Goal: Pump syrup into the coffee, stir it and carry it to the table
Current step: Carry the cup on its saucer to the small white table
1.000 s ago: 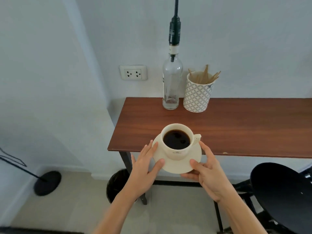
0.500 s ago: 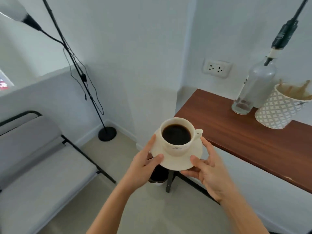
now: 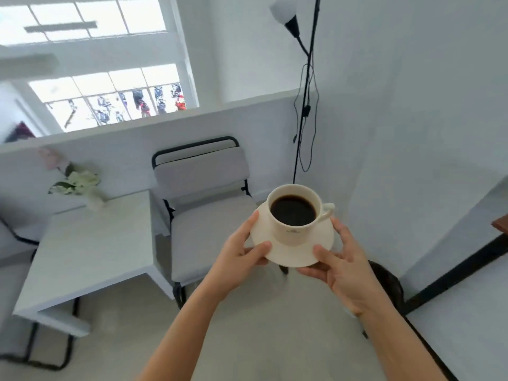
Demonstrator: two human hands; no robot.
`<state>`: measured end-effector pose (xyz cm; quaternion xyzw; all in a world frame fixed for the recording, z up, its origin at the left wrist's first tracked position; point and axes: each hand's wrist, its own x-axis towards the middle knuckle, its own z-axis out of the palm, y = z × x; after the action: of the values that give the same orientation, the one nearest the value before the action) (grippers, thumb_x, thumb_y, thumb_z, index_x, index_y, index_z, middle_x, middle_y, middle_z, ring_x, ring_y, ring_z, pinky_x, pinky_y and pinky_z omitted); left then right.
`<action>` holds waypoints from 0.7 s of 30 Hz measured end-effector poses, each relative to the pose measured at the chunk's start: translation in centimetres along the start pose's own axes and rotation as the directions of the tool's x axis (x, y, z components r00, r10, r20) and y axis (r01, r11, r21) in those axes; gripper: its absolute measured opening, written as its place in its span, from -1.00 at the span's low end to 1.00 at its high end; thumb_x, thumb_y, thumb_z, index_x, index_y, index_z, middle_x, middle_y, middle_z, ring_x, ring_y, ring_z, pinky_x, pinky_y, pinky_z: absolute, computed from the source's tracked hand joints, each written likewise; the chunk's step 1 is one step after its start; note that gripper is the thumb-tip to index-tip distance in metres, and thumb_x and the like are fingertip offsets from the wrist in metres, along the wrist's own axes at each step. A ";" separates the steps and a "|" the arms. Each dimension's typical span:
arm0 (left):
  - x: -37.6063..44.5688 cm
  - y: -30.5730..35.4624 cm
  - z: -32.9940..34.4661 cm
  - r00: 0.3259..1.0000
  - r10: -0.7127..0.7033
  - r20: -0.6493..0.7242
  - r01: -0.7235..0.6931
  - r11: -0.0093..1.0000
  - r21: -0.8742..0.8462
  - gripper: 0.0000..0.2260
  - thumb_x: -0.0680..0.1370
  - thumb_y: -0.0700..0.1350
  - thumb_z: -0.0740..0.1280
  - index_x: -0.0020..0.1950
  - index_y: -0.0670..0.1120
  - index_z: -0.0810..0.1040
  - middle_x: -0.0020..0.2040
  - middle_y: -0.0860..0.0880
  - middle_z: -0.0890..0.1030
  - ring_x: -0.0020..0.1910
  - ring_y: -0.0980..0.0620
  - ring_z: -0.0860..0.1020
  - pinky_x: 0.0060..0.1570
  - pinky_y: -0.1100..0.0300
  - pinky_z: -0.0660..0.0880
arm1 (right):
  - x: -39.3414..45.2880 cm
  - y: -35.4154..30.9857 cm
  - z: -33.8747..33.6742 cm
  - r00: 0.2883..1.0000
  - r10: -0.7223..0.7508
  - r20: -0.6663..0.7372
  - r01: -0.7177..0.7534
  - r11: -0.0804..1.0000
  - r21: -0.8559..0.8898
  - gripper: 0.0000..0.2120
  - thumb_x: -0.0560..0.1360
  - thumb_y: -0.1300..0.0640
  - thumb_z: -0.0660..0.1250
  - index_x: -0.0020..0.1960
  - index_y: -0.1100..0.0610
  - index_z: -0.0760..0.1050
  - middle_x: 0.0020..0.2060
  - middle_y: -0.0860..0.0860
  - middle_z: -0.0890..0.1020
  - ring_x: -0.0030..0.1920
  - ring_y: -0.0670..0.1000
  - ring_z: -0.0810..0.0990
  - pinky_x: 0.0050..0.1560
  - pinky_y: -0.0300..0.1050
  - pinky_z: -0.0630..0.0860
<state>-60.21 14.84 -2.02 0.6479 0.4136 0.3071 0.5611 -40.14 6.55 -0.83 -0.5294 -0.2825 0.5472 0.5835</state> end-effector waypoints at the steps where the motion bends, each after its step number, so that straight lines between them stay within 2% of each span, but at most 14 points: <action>1: -0.7 -0.5 -2.3 1.000 -0.001 -0.021 0.001 1.000 -0.002 -0.37 0.65 -0.22 0.34 0.65 0.07 0.18 0.48 0.01 0.46 0.23 0.06 0.66 0.17 -0.08 0.66 | 0.5 0.7 2.3 1.000 0.003 0.029 -0.003 1.000 -0.002 -0.41 0.59 0.40 0.23 0.46 -0.11 0.28 0.15 0.28 0.61 -0.11 0.17 0.74 -0.15 0.05 0.71; 4: -2.7 -1.8 -8.9 0.995 -0.013 -0.096 0.010 1.000 -0.023 -0.38 0.64 -0.24 0.34 0.64 0.05 0.20 0.44 0.00 0.46 0.11 0.16 0.68 0.01 0.13 0.69 | 2.0 2.8 9.1 0.995 0.021 0.098 -0.019 1.000 -0.018 -0.43 0.59 0.40 0.23 0.41 -0.16 0.30 0.16 0.31 0.60 -0.12 0.15 0.74 -0.22 0.00 0.70; 6: -4.0 -2.7 -13.0 0.987 -0.032 -0.156 0.027 0.999 -0.034 -0.38 0.64 -0.25 0.34 0.65 0.03 0.19 0.44 -0.01 0.45 0.00 0.18 0.68 -0.05 0.20 0.67 | 2.9 4.1 13.4 0.989 0.039 0.143 -0.035 0.999 -0.035 -0.42 0.59 0.40 0.23 0.42 -0.16 0.29 0.18 0.35 0.60 -0.11 0.16 0.74 -0.21 0.02 0.70; 9: -5.7 -4.4 -18.7 0.968 -0.051 -0.245 0.040 0.998 -0.049 -0.37 0.63 -0.24 0.36 0.64 0.04 0.21 0.44 -0.04 0.46 0.01 0.14 0.66 -0.03 0.16 0.67 | 4.3 5.7 19.3 0.974 0.080 0.212 -0.068 0.996 -0.062 -0.39 0.59 0.40 0.24 0.48 -0.13 0.25 0.18 0.35 0.59 -0.13 0.14 0.75 -0.21 0.03 0.70; 13: -7.3 -6.3 -25.2 0.931 -0.091 -0.355 0.057 0.993 -0.106 -0.41 0.62 -0.27 0.36 0.60 0.05 0.27 0.40 -0.06 0.51 0.22 -0.08 0.63 0.03 0.06 0.69 | 7.0 7.6 26.4 0.940 0.141 0.311 -0.111 0.988 -0.111 -0.35 0.59 0.40 0.23 0.52 -0.10 0.20 0.13 0.33 0.61 -0.16 0.15 0.75 -0.19 0.07 0.71; 16: -7.8 -7.7 -29.5 0.895 -0.119 -0.431 0.057 0.986 -0.155 -0.45 0.62 -0.29 0.36 0.49 0.16 0.32 0.43 -0.02 0.49 0.15 0.09 0.67 0.04 0.08 0.69 | 9.5 9.0 31.4 0.905 0.190 0.380 -0.142 0.978 -0.151 -0.35 0.59 0.41 0.22 0.52 -0.12 0.19 0.05 0.29 0.64 -0.19 0.16 0.75 -0.18 0.09 0.71; 18: -7.6 -8.7 -32.5 0.868 -0.154 -0.471 0.076 0.981 -0.180 -0.40 0.62 -0.30 0.36 0.56 0.12 0.27 0.47 0.00 0.46 0.08 0.22 0.68 0.09 0.03 0.69 | 11.4 10.1 34.7 0.883 0.215 0.417 -0.160 0.973 -0.164 -0.36 0.59 0.41 0.21 0.49 -0.15 0.21 0.03 0.27 0.64 -0.21 0.15 0.76 -0.20 0.07 0.71; 21: -6.9 -10.6 -37.1 0.826 -0.199 -0.527 0.118 0.976 -0.184 -0.33 0.62 -0.28 0.37 0.64 0.04 0.17 0.52 0.01 0.41 0.09 0.20 0.69 0.15 -0.07 0.67 | 14.4 11.7 39.5 0.850 0.248 0.465 -0.178 0.966 -0.189 -0.36 0.60 0.41 0.20 0.49 -0.16 0.20 0.05 0.26 0.64 -0.20 0.16 0.76 -0.19 0.08 0.71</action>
<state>-97.43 26.59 -5.21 0.4558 0.5848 0.4588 0.4896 -76.56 30.40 -4.16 -0.4429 -0.3964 0.7025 0.3914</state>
